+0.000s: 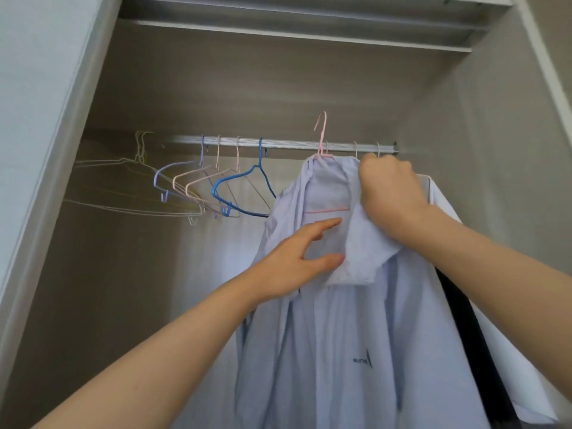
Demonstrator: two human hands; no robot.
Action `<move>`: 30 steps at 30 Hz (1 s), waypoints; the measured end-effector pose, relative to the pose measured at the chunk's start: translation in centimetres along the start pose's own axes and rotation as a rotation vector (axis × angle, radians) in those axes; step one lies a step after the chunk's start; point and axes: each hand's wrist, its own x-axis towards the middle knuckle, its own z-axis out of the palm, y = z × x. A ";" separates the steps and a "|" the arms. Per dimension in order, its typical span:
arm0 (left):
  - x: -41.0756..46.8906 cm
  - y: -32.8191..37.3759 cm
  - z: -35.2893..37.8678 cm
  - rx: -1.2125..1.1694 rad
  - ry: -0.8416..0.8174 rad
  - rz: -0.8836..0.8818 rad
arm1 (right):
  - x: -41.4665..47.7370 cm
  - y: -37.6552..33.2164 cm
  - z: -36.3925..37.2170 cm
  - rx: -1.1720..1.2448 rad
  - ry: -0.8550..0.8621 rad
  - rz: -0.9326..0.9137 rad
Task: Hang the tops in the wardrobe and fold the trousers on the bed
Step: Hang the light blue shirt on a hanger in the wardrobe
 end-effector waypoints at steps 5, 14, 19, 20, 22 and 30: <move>0.9 1.1 0.6 -0.331 0.000 -0.017 | 3.5 -2.9 1.6 0.059 -0.070 0.035; 2.6 -2.0 2.6 0.204 0.031 -0.135 | 7.7 -5.2 5.8 0.260 -0.125 0.193; 4.8 -4.7 2.4 0.377 0.204 -0.153 | 9.9 -6.3 8.1 0.262 -0.097 0.202; 5.1 -5.1 2.1 0.367 0.233 -0.145 | 10.4 -6.4 8.4 0.255 -0.087 0.191; 5.9 -6.0 1.3 0.311 0.239 -0.161 | 11.3 -6.7 9.1 0.229 -0.072 0.159; 7.7 -11.1 -0.5 0.191 0.210 -0.173 | 14.3 -7.6 12.6 0.175 -0.122 0.092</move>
